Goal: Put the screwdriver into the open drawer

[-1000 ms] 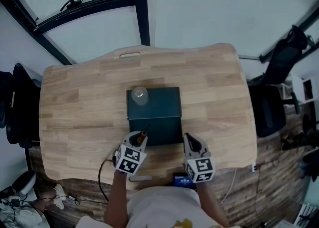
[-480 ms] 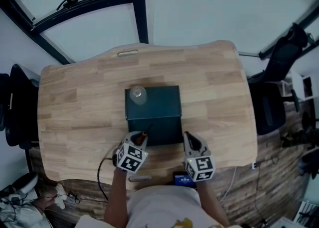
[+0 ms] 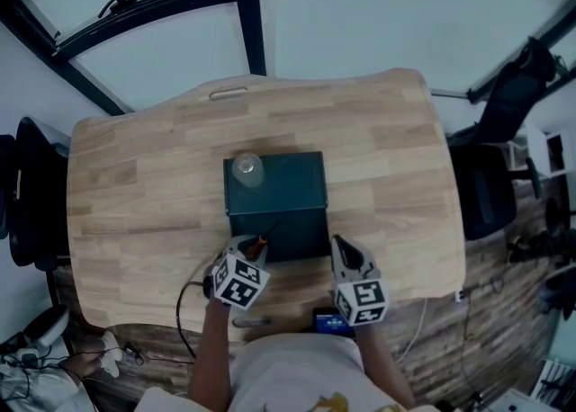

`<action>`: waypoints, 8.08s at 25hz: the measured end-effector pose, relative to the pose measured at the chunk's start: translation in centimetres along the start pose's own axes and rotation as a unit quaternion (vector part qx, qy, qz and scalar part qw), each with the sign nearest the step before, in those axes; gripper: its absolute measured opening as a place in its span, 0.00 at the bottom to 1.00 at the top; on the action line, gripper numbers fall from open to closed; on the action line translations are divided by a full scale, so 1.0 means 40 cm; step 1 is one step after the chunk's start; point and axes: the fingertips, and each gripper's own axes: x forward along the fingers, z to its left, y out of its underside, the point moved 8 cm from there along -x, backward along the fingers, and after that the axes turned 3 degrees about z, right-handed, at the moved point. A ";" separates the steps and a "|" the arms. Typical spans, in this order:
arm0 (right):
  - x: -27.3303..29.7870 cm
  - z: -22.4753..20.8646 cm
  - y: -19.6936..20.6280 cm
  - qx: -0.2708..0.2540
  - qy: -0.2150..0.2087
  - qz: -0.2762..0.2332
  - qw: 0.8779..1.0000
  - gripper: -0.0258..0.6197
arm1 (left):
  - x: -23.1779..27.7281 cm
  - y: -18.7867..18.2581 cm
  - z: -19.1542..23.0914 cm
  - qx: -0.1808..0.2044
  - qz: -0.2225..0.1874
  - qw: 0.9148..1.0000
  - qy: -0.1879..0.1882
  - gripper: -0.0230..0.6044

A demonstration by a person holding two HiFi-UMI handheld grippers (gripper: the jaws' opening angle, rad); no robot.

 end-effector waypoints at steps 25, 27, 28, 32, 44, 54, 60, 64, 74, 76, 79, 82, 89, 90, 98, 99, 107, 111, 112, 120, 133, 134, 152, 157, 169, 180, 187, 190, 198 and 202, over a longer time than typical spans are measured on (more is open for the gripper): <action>0.000 -0.010 0.004 0.006 0.002 -0.002 1.000 0.04 | 0.034 -0.015 -0.009 0.041 0.086 0.995 0.018 0.15; 0.001 -0.011 0.005 0.007 0.002 -0.002 1.000 0.04 | 0.039 -0.017 -0.010 0.045 0.098 0.994 0.019 0.15; 0.001 -0.011 0.007 0.008 0.003 -0.002 1.000 0.04 | 0.041 -0.018 -0.009 0.046 0.103 0.993 0.019 0.15; 0.000 -0.014 0.003 0.006 0.002 -0.001 1.000 0.04 | 0.044 -0.020 -0.006 0.040 0.116 0.992 0.025 0.15; 0.003 -0.021 0.015 0.014 0.005 -0.001 1.000 0.04 | 0.065 -0.035 -0.006 0.048 0.167 0.984 0.040 0.15; -0.001 -0.021 0.008 0.008 0.004 0.001 1.000 0.04 | 0.084 -0.044 -0.013 0.064 0.202 0.976 0.044 0.15; -0.002 -0.023 0.008 0.010 0.006 0.004 1.000 0.04 | 0.089 -0.045 -0.014 0.069 0.218 0.973 0.043 0.15; -0.002 -0.021 0.012 0.011 0.005 0.005 1.000 0.04 | 0.092 -0.045 -0.018 0.072 0.224 0.971 0.042 0.15; -0.005 -0.028 0.012 0.014 0.005 0.006 1.000 0.04 | 0.097 -0.046 -0.025 0.089 0.235 0.967 0.042 0.15; -0.004 -0.030 0.018 0.014 0.006 0.005 1.000 0.04 | 0.099 -0.045 -0.025 0.093 0.235 0.967 0.042 0.15; -0.003 -0.031 0.018 0.014 0.005 0.007 1.000 0.04 | 0.100 -0.046 -0.025 0.092 0.238 0.966 0.043 0.15; -0.005 -0.029 0.015 0.016 0.005 0.009 1.000 0.04 | 0.100 -0.045 -0.025 0.092 0.239 0.966 0.040 0.15; -0.008 -0.035 0.018 0.018 0.005 0.009 1.000 0.04 | 0.104 -0.044 -0.025 0.092 0.243 0.965 0.037 0.15; -0.009 -0.035 0.018 0.019 0.005 0.008 1.000 0.04 | 0.104 -0.045 -0.025 0.091 0.243 0.965 0.036 0.15; -0.011 -0.037 0.019 0.021 0.007 0.012 1.000 0.04 | 0.103 -0.047 -0.025 0.078 0.242 0.966 0.037 0.15; -0.011 -0.037 0.020 0.022 0.007 0.012 1.000 0.04 | 0.102 -0.048 -0.025 0.075 0.241 0.967 0.040 0.15; -0.009 -0.034 0.022 0.022 0.005 0.010 1.000 0.04 | 0.099 -0.047 -0.025 0.068 0.237 0.968 0.048 0.15; -0.011 -0.037 0.025 0.022 0.006 0.008 1.000 0.04 | 0.100 -0.047 -0.026 0.067 0.232 0.970 0.040 0.16; -0.012 -0.038 0.025 0.022 0.006 0.008 1.000 0.04 | 0.102 -0.047 -0.026 0.066 0.232 0.970 0.035 0.17; -0.018 -0.038 0.013 0.017 0.002 0.005 1.000 0.04 | 0.100 -0.049 -0.023 0.047 0.223 0.973 0.035 0.17; -0.040 -0.044 0.020 0.019 0.004 -0.004 1.000 0.04 | 0.076 -0.046 -0.012 -0.006 0.183 0.982 0.049 0.17; -0.042 -0.045 0.018 0.019 0.005 -0.004 1.000 0.04 | 0.076 -0.045 -0.012 -0.007 0.182 0.982 0.049 0.17; -0.058 -0.060 0.028 0.026 0.007 -0.011 1.000 0.04 | 0.058 -0.068 -0.015 -0.024 0.109 0.992 0.052 0.17; -0.071 -0.064 0.027 0.024 0.008 -0.012 1.000 0.04 | 0.056 -0.074 -0.007 -0.025 0.060 0.997 0.031 0.04; -0.084 -0.058 0.019 0.019 0.012 -0.014 1.000 0.04 | 0.019 -0.087 -0.004 -0.064 0.019 0.997 0.031 0.04; -0.072 -0.018 -0.001 -0.027 -0.018 -0.018 0.999 0.04 | -0.028 -0.077 -0.019 -0.070 -0.086 0.994 0.015 0.04; -0.069 0.046 -0.051 -0.082 -0.031 -0.048 0.995 0.04 | -0.127 -0.081 -0.029 -0.104 -0.181 0.978 -0.022 0.04; -0.082 0.066 -0.071 -0.093 -0.029 -0.052 0.994 0.04 | -0.172 -0.069 -0.034 -0.111 -0.208 0.971 -0.046 0.04; -0.119 0.095 -0.090 -0.081 -0.022 -0.076 0.994 0.04 | -0.278 -0.041 -0.039 -0.153 -0.269 0.946 -0.096 0.04; -0.145 0.081 -0.095 -0.034 -0.010 -0.106 0.994 0.04 | -0.331 -0.032 -0.062 -0.171 -0.306 0.931 -0.099 0.04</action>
